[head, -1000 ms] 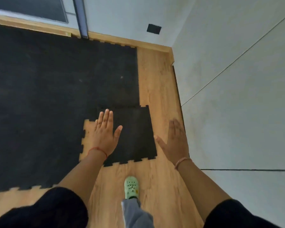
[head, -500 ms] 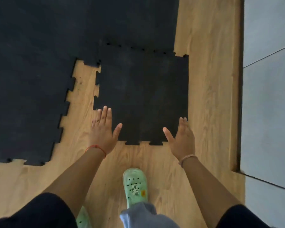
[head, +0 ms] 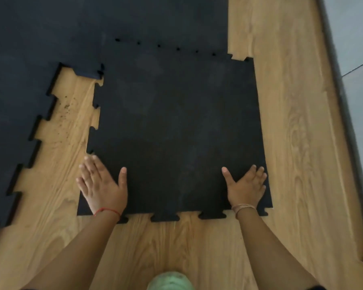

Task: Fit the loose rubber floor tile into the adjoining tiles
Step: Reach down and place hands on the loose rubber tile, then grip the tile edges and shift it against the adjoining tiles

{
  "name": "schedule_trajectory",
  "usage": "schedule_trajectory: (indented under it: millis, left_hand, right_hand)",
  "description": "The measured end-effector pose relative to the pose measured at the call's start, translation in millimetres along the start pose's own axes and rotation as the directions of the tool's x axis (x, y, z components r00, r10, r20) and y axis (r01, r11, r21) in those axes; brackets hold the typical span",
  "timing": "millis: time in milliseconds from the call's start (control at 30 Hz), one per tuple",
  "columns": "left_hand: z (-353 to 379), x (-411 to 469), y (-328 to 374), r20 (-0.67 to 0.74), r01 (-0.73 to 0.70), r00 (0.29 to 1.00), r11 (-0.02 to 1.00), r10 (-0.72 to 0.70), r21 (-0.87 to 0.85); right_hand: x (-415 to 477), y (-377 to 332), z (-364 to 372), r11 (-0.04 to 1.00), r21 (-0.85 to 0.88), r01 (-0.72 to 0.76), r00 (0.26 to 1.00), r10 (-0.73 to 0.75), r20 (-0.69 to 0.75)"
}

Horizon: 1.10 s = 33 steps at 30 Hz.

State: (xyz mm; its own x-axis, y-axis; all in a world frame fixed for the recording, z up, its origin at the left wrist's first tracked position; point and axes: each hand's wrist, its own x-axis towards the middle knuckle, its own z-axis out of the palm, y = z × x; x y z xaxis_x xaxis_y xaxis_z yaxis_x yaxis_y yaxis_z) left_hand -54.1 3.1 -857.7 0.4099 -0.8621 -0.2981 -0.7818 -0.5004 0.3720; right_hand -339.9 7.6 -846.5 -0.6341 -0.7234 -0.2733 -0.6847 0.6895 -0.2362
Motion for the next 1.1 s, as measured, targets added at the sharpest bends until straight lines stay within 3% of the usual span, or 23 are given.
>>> schedule_trajectory:
  millis: [233,300,433,567,700,800,867,1000,1100]
  left_hand:
    - [-28,33,21,0.002,0.181,0.983,0.970,-0.183,-0.161]
    - [-37,45,21,0.020,0.251,0.967,0.938,-0.254,-0.238]
    - [-49,66,13,0.156,0.384,0.923,0.872,-0.352,-0.304]
    - [-65,88,5,0.281,0.429,0.900,0.790,-0.334,-0.438]
    - [-73,100,-7,0.211,0.368,0.928,0.841,-0.307,-0.397]
    - [-83,103,-7,0.128,0.312,0.950,0.893,-0.286,-0.324]
    - [-95,103,-8,-0.003,0.273,0.959,0.925,-0.284,-0.266]
    - [-110,86,-53,-0.210,0.274,0.918,0.922,-0.335,-0.272]
    - [-109,65,-102,-0.171,0.383,0.884,0.883,-0.436,-0.272]
  right_hand:
    - [37,6,-30,0.933,0.272,-0.236,0.972,0.228,0.063]
    - [46,9,-41,0.864,0.389,-0.318,0.948,0.291,0.129]
    - [57,21,-50,0.677,0.616,-0.403,0.914,0.262,0.309]
    - [40,28,-37,0.541,0.672,-0.506,0.862,0.296,0.411]
    - [23,28,-18,0.509,0.658,-0.555,0.832,0.340,0.439]
    - [16,25,-10,0.519,0.621,-0.587,0.809,0.387,0.442]
    - [5,21,-4,0.543,0.602,-0.585,0.811,0.389,0.437]
    - [-39,15,12,0.687,0.524,-0.503,0.860,0.339,0.381]
    - [-71,11,22,0.841,0.348,-0.415,0.877,0.268,0.399]
